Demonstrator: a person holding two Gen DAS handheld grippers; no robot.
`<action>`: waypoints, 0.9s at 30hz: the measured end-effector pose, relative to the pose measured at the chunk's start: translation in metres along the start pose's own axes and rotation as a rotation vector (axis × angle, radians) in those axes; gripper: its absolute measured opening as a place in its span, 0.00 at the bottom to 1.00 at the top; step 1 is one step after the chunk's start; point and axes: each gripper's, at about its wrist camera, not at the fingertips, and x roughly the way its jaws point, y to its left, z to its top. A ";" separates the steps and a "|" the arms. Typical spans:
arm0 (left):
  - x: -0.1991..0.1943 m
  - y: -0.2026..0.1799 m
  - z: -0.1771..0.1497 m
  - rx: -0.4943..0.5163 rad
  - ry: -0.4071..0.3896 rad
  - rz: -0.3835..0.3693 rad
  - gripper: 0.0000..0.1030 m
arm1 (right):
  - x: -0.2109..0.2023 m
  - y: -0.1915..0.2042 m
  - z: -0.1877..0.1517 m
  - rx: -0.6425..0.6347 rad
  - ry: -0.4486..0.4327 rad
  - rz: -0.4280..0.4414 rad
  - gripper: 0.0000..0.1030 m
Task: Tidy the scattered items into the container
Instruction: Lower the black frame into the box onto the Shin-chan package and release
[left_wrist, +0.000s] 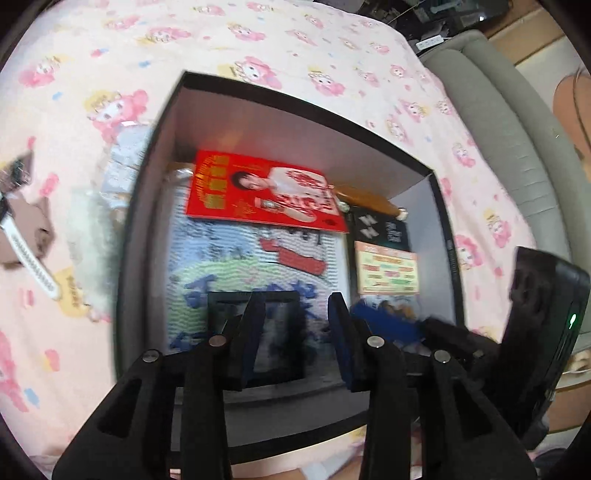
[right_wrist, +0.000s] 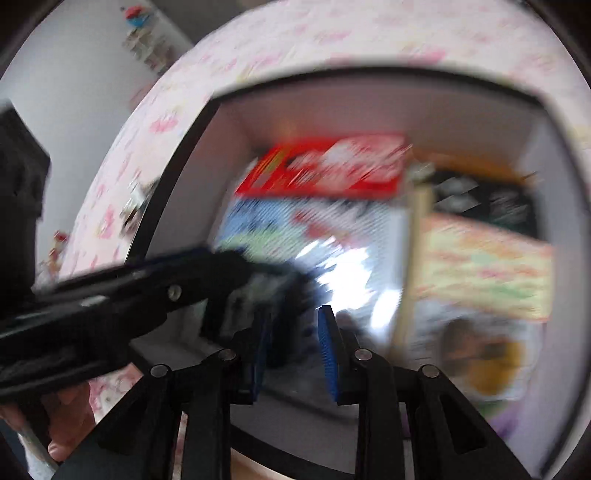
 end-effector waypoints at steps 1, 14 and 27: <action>0.002 -0.002 -0.001 -0.001 0.008 -0.024 0.34 | -0.010 -0.007 0.001 0.014 -0.039 -0.047 0.23; 0.033 -0.018 -0.024 0.003 0.091 0.127 0.33 | -0.024 -0.041 0.012 0.105 -0.090 -0.154 0.22; 0.017 -0.009 0.012 0.021 0.014 0.194 0.45 | 0.002 -0.022 0.007 0.061 -0.014 -0.131 0.22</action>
